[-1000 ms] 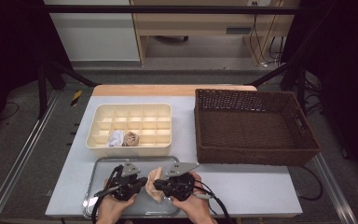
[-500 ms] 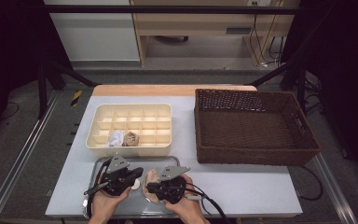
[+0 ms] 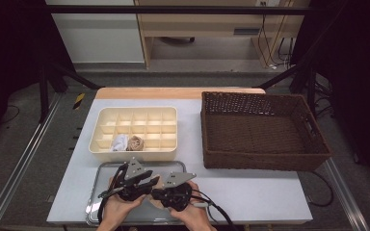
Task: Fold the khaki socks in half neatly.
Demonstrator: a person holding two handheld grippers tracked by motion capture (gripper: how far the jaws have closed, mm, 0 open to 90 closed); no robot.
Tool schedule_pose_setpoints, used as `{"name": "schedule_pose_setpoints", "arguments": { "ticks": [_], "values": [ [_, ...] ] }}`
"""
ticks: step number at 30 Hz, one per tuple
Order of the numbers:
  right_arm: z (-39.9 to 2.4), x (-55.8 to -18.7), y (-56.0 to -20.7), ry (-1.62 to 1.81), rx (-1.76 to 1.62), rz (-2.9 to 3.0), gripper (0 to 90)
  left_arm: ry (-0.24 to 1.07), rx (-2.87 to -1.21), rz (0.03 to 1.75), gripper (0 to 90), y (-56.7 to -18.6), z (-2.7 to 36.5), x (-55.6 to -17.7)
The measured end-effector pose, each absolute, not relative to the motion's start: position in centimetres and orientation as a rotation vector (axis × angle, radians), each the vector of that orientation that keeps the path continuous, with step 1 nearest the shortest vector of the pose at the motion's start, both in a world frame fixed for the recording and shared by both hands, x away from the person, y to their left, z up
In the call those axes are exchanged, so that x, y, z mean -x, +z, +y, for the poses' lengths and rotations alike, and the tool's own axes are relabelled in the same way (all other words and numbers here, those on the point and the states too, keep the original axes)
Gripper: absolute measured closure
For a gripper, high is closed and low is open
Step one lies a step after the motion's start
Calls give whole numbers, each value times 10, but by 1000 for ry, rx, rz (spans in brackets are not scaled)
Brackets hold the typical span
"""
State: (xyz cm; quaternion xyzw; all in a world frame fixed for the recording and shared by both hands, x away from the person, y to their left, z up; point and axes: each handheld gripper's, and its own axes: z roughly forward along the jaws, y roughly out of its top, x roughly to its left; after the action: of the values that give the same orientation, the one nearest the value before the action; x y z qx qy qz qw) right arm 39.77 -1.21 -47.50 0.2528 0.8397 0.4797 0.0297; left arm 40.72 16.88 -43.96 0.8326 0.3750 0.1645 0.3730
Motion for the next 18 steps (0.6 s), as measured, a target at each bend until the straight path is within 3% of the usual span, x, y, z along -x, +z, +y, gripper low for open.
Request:
{"name": "schedule_pose_setpoints", "arguments": {
  "ticks": [9, 18],
  "values": [
    [-33, -402, -466, 1446, -875, 2559, 832, 371, -2137, 1037, 623, -448, 186, -404],
    [-36, -400, -467, 1409, -884, 2561, 817, 339, -2070, 1086, 494, -444, 189, -394]
  ]
}}
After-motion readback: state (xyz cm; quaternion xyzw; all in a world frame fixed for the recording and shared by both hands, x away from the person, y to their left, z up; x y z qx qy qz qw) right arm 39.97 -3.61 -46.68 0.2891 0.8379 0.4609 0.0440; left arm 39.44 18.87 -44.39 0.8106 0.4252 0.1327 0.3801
